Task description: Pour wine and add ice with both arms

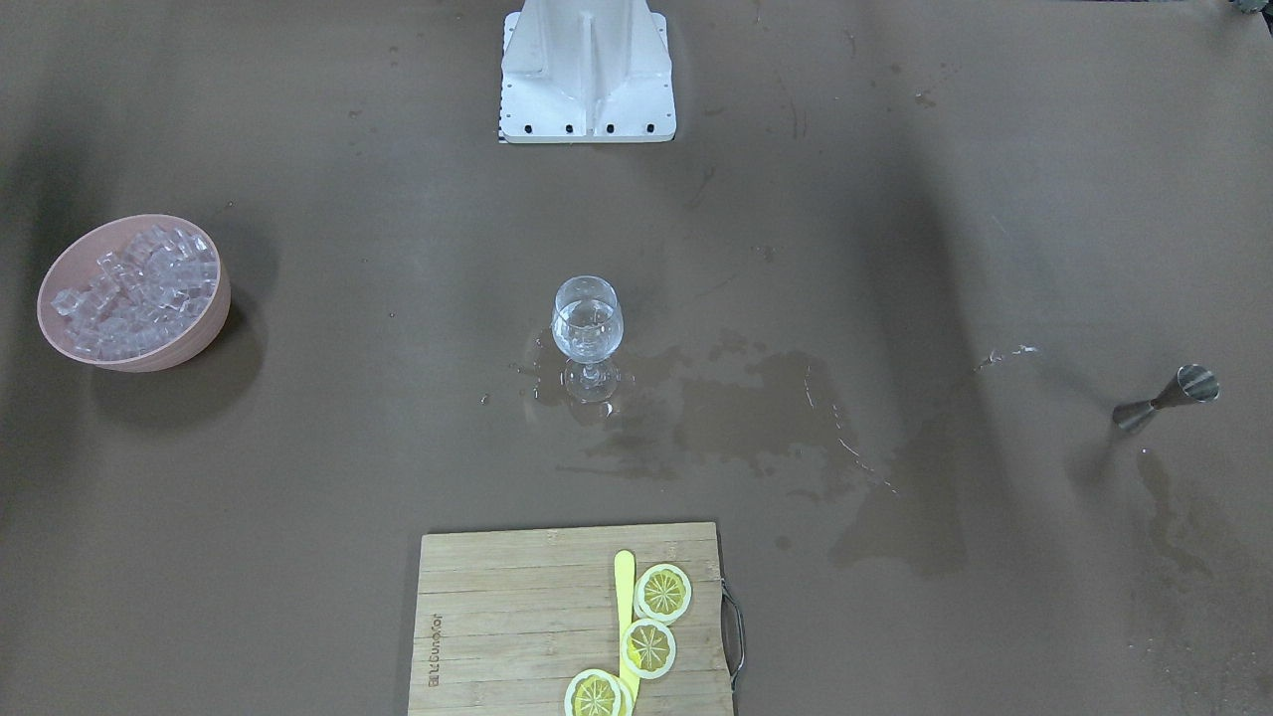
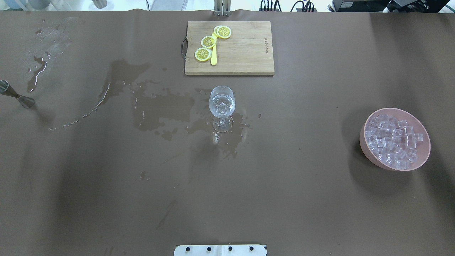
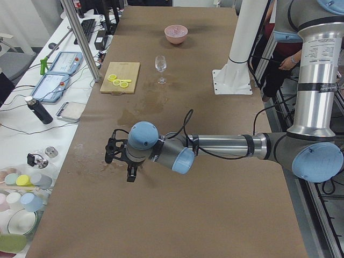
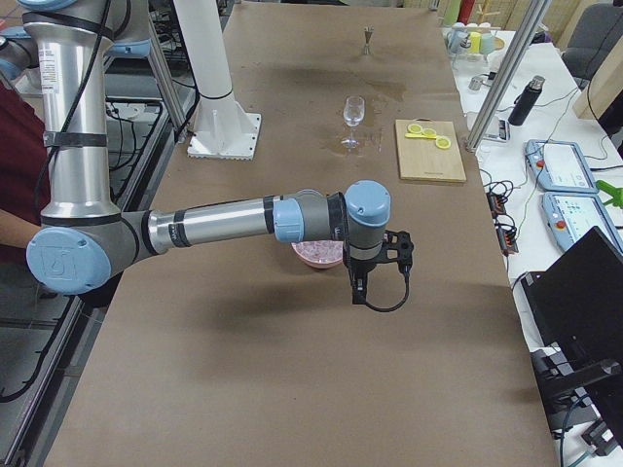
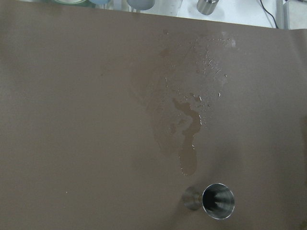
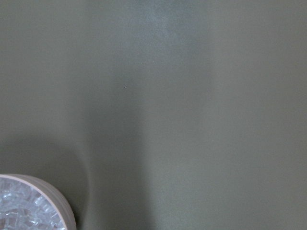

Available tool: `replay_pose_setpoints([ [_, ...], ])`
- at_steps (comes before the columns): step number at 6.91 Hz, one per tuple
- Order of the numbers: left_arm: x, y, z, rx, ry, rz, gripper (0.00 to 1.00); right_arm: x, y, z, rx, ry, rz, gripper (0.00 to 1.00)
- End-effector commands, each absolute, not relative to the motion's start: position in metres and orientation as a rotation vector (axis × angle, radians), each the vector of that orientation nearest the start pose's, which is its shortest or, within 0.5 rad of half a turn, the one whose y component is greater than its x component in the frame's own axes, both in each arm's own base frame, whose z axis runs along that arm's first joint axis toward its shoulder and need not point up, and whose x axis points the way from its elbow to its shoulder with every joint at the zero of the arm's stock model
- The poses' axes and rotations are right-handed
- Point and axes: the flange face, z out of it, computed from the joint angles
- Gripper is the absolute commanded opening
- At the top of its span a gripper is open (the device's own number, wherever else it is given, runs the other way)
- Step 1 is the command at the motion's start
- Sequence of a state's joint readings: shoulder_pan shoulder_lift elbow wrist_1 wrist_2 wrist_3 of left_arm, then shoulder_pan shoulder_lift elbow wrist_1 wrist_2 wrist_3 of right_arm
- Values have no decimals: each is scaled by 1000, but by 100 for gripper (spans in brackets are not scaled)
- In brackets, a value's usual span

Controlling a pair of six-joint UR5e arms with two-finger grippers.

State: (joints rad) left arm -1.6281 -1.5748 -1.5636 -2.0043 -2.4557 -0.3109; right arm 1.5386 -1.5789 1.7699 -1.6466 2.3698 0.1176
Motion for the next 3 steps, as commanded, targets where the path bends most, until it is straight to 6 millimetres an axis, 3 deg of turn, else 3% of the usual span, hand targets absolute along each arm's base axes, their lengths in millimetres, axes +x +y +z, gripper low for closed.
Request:
replay_pose_setpoints([
  [1, -78, -507, 611, 256, 899, -113, 98, 53, -487, 574, 30, -819, 60, 100],
  [3, -78, -509, 621, 220, 833, -77, 98, 54, -485, 573, 31, -819, 63, 100],
])
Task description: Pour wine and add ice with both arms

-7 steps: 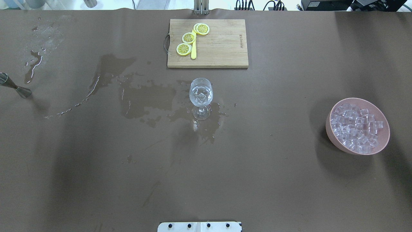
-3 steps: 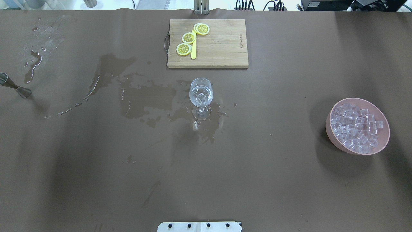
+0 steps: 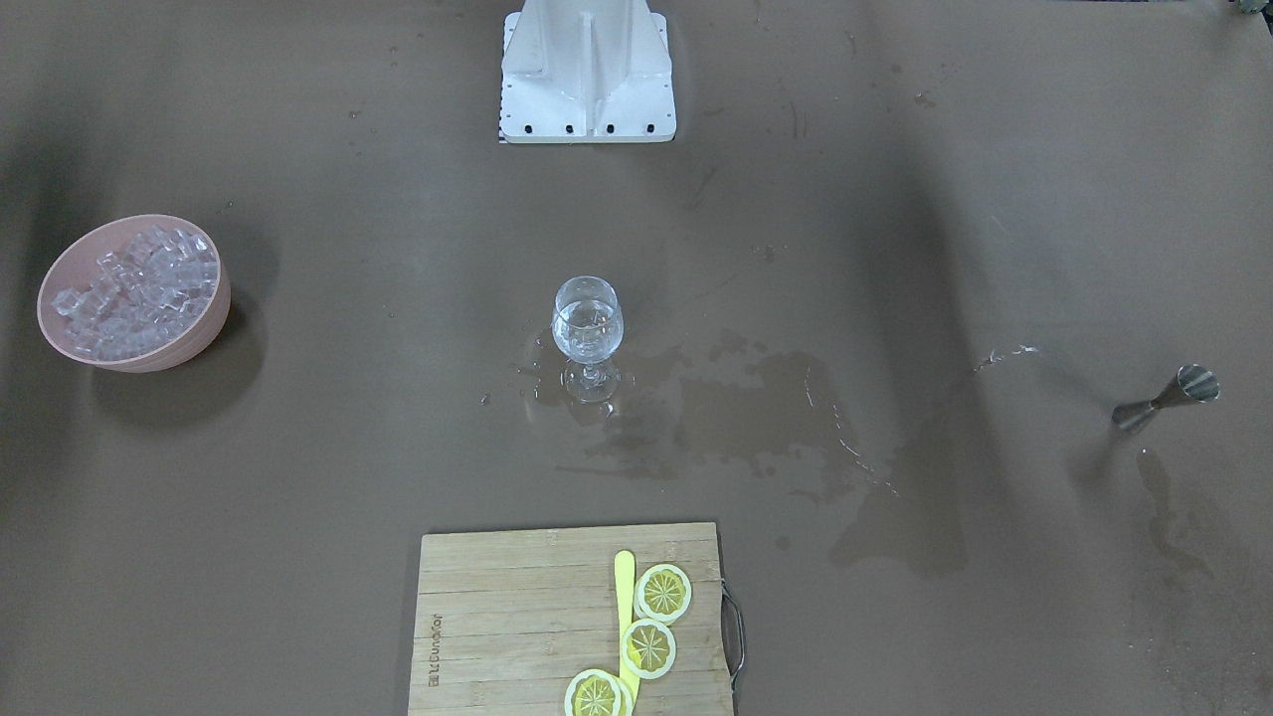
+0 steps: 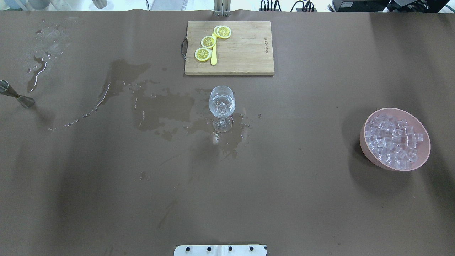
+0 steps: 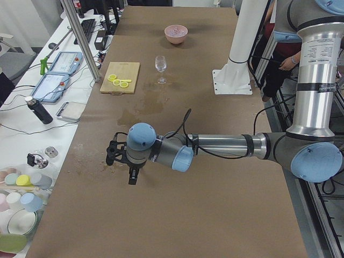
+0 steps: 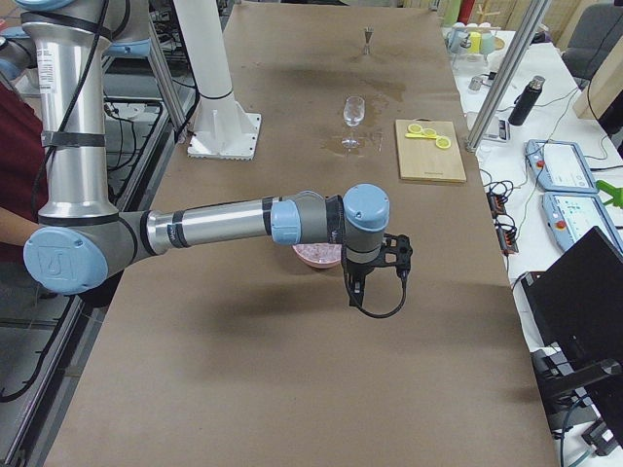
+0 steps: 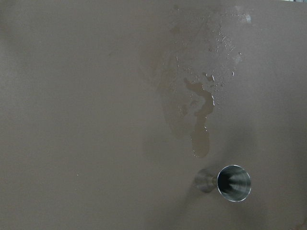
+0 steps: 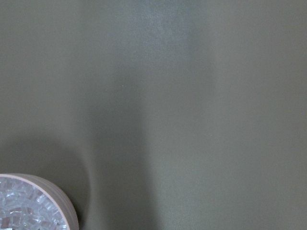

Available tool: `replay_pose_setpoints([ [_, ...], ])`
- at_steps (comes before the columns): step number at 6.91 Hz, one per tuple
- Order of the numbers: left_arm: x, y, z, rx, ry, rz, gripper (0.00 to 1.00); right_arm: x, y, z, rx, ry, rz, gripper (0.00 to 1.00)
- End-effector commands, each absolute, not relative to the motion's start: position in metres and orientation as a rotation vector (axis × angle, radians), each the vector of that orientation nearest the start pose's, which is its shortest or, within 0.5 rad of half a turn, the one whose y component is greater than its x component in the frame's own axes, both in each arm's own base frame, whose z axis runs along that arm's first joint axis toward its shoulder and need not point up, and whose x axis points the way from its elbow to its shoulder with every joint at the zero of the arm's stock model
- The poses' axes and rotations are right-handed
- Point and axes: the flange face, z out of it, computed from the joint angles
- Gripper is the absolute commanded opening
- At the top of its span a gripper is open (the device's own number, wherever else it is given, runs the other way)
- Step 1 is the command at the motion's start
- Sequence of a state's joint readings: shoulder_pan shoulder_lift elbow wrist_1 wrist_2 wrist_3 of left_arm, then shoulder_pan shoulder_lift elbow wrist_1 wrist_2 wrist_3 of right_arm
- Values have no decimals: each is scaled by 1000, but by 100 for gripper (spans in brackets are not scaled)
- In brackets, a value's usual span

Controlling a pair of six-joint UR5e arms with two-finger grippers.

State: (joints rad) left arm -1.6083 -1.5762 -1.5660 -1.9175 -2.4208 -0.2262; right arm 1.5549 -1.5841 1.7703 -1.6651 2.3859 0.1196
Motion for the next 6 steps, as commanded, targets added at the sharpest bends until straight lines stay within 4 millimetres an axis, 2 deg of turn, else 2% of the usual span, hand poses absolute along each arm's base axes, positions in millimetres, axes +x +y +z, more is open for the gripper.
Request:
replay_pose_setpoints([
  [1, -84, -509, 620, 213, 815, -67, 98, 54, -486, 574, 40, -815, 57, 100],
  [3, -86, -509, 613, 220, 809, -67, 98, 55, -481, 579, 34, -806, 58, 100],
  [6, -85, -509, 607, 231, 810, -61, 98, 55, -481, 575, 43, -804, 52, 100],
])
